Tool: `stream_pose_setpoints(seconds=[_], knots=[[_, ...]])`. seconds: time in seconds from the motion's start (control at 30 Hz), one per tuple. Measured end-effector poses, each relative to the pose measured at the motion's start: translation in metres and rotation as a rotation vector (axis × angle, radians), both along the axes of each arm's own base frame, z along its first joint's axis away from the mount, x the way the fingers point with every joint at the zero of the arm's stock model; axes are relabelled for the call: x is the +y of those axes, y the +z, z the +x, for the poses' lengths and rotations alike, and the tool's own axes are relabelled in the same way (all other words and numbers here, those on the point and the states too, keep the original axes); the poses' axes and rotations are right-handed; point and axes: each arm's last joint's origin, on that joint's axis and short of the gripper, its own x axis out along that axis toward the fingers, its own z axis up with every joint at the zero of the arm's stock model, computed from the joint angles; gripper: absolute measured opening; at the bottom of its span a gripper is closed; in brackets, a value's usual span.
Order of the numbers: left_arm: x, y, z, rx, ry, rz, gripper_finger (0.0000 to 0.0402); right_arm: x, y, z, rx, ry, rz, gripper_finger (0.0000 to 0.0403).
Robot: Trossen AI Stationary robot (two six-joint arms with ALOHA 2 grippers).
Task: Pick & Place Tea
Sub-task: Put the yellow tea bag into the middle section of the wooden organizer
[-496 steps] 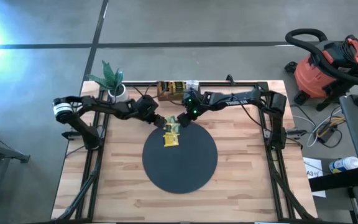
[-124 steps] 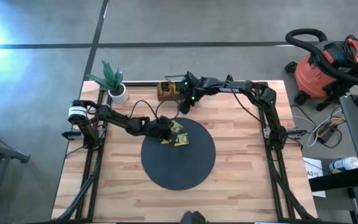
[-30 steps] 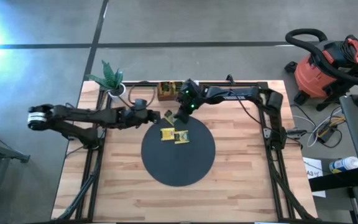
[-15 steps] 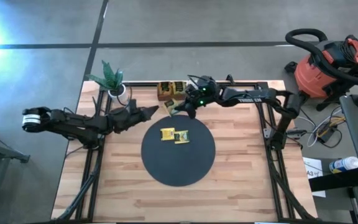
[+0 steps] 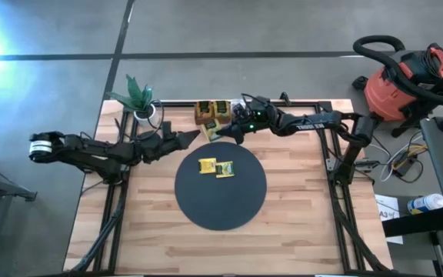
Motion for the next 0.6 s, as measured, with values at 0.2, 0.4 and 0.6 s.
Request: stream_pose_setpoints(seconds=[0.2, 0.4, 0.6], knots=[[0.001, -0.005, 0.005, 0.035, -0.006, 0.003, 0.0082, 0.000, 0.015, 0.007, -0.042, 0.025, 0.000, 0.0008], [0.001, -0.003, 0.017, 0.058, -0.047, 0.037, 0.0083, 0.003, 0.019, 0.010, -0.049, 0.036, -0.003, 0.0008], [0.002, 0.004, 0.028, 0.064, -0.105, 0.098, 0.0083, 0.004, 0.016, 0.010, -0.036, 0.039, 0.006, 0.0008]])
